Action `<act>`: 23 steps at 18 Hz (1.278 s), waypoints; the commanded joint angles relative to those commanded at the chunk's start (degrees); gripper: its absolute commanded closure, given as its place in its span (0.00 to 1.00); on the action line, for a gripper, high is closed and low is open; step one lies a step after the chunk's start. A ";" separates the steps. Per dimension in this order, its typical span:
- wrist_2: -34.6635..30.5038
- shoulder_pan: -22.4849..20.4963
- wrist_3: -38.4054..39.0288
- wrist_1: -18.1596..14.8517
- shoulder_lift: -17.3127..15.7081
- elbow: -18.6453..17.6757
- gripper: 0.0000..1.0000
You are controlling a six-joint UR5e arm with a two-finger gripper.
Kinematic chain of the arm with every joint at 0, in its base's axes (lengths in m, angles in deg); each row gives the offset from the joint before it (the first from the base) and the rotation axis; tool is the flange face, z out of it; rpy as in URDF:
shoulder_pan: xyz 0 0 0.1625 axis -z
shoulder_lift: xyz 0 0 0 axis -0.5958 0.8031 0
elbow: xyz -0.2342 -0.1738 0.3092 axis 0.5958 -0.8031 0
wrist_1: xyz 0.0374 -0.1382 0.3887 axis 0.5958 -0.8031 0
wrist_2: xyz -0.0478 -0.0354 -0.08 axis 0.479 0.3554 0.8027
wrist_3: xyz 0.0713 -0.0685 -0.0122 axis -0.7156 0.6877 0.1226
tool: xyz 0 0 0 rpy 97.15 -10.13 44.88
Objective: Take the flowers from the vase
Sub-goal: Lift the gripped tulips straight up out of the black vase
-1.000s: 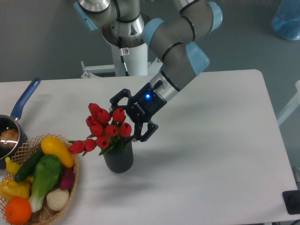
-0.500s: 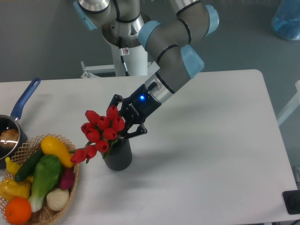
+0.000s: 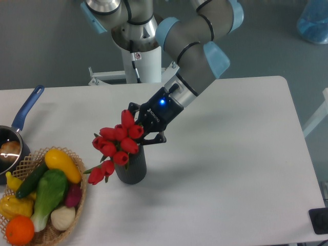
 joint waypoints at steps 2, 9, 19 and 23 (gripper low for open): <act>1.15 -0.44 2.11 -0.18 -1.58 0.00 1.00; 1.24 -1.41 11.34 -0.18 -6.86 0.88 1.00; 7.57 -3.26 20.31 0.09 -7.92 5.98 1.00; 9.33 -4.30 21.53 0.09 -8.01 7.38 1.00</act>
